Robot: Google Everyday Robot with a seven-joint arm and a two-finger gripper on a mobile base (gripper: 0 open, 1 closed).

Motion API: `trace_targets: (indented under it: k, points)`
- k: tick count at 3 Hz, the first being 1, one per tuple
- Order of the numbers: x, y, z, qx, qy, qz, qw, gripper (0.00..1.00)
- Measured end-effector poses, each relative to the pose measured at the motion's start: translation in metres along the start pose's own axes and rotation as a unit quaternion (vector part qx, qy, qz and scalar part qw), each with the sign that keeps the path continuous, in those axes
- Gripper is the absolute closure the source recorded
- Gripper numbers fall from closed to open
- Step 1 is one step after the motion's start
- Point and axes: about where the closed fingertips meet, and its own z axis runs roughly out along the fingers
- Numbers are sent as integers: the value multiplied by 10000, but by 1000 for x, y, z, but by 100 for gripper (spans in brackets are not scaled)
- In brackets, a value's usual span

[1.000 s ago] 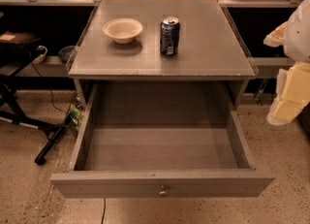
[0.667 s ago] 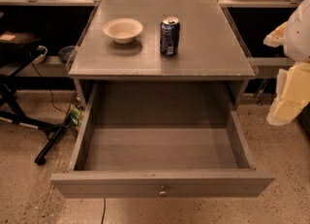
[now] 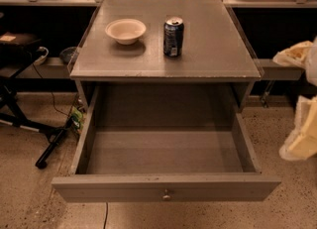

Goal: Close top drawer

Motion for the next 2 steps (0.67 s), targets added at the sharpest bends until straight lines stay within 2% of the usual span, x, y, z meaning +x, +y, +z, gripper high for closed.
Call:
trace_targets:
  k: [1, 2]
  points:
    - [-4, 27, 19, -329, -894, -328, 9949, 0]
    - [-9, 44, 41, -594, -1427, -443, 9870, 0]
